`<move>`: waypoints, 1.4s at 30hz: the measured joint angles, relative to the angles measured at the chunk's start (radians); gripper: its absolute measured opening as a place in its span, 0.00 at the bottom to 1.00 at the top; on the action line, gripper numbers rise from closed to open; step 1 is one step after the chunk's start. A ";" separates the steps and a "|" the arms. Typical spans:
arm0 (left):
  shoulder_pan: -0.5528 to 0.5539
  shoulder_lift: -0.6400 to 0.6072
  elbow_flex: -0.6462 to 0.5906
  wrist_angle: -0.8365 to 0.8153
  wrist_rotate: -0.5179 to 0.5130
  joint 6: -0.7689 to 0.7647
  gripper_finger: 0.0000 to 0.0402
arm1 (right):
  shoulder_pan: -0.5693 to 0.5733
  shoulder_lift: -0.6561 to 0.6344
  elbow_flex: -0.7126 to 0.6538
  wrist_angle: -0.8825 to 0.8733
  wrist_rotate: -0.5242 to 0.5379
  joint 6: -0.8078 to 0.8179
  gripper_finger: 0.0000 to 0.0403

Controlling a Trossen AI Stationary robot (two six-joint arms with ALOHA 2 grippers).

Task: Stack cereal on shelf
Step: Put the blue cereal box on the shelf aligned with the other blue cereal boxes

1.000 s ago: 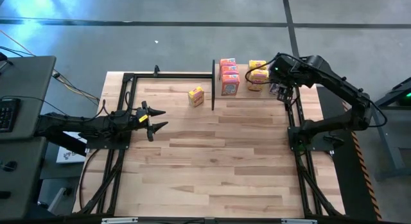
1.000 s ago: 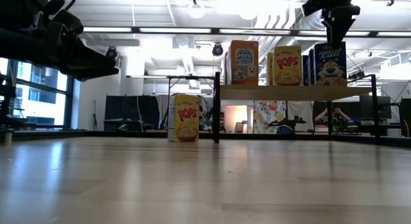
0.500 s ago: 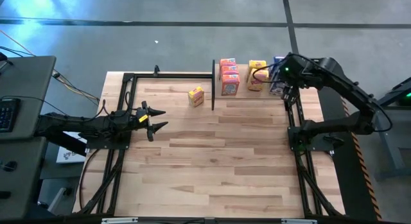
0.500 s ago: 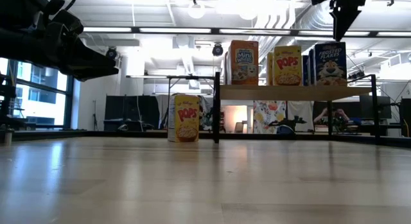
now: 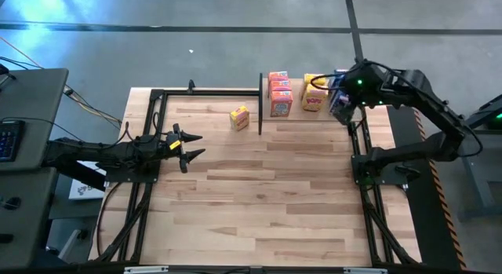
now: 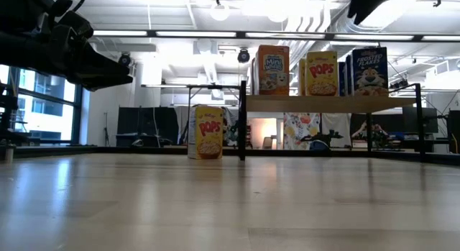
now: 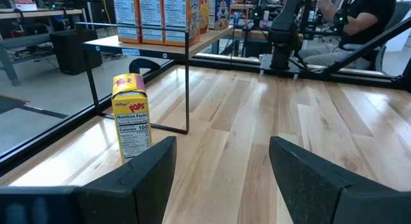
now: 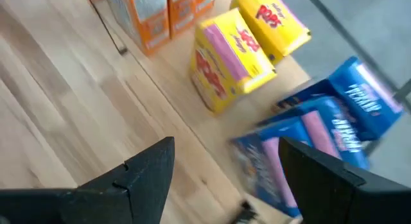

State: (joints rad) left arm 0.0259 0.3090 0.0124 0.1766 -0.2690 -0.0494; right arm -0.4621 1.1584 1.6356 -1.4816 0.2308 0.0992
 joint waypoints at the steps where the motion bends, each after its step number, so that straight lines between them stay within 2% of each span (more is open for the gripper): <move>1: 0.000 0.000 0.000 0.000 0.000 0.000 0.60 | 0.014 0.004 0.000 0.005 0.000 0.043 0.67; 10: 0.000 0.000 0.000 0.000 0.000 0.000 0.60 | 0.113 0.081 0.000 0.035 0.004 0.371 0.67; 21: 0.000 0.000 0.000 0.000 0.000 0.000 0.60 | 0.173 0.202 0.000 -0.062 0.115 0.530 0.67; 27: 0.000 0.000 0.000 0.000 0.000 0.000 0.60 | 0.172 0.247 0.000 -0.089 0.126 0.557 0.67; 36: 0.000 0.000 0.000 0.000 0.000 0.000 0.60 | 0.178 0.241 -0.011 -0.087 -0.051 0.527 0.67; 42: 0.000 0.000 0.000 0.000 0.000 0.000 0.60 | 0.225 0.159 -0.186 -0.091 -0.045 0.505 0.67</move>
State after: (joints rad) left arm 0.0257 0.3088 0.0124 0.1764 -0.2691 -0.0494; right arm -0.2371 1.3172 1.4498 -1.5723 0.1854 0.6047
